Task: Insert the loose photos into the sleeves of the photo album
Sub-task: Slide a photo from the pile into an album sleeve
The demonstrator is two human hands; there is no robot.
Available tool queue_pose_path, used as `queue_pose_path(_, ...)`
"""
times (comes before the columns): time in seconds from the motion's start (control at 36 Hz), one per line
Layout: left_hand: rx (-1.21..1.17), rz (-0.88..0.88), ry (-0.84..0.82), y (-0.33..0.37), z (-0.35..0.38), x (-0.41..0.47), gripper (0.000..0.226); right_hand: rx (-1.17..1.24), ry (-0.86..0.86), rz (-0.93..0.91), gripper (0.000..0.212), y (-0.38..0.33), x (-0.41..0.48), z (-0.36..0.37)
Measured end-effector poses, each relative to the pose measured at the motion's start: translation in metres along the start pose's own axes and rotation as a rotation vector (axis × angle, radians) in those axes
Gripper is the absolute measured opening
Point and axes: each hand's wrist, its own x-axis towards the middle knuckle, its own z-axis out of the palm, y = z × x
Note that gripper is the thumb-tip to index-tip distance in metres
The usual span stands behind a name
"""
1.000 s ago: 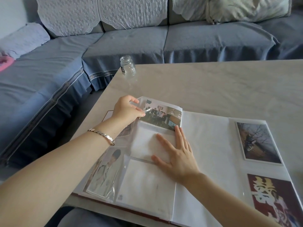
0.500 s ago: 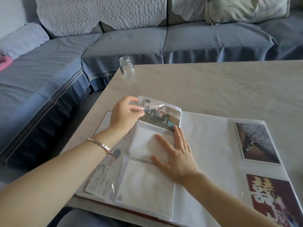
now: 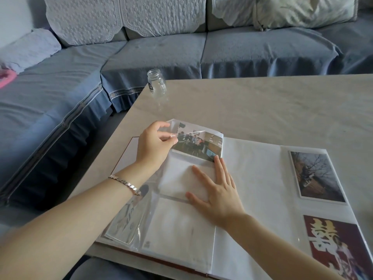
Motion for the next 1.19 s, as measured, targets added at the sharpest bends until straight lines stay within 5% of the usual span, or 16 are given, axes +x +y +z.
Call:
queue_pose_path(0.39,-0.150,-0.221,0.021,0.000,-0.001,0.004,0.041,0.001,-0.005,-0.002,0.084,-0.002,0.000,-0.002)
queue_pose_path(0.97,0.047,-0.314,0.032,-0.009,0.009,0.013,0.038,0.012,0.013,-0.038,0.088,0.000,-0.001,-0.002)
queue_pose_path(1.03,0.210,-0.231,0.019,-0.013,0.014,0.007,0.040,0.028,0.025,-0.035,0.091,0.000,-0.001,-0.002)
queue_pose_path(1.11,0.482,0.160,0.030,-0.017,0.027,-0.004,0.040,0.046,0.044,-0.006,0.101,0.002,-0.001,0.000)
queue_pose_path(1.19,0.356,0.431,-0.332,-0.020,0.041,-0.010,0.039,0.057,0.064,-0.008,0.103,0.003,-0.001,0.001)
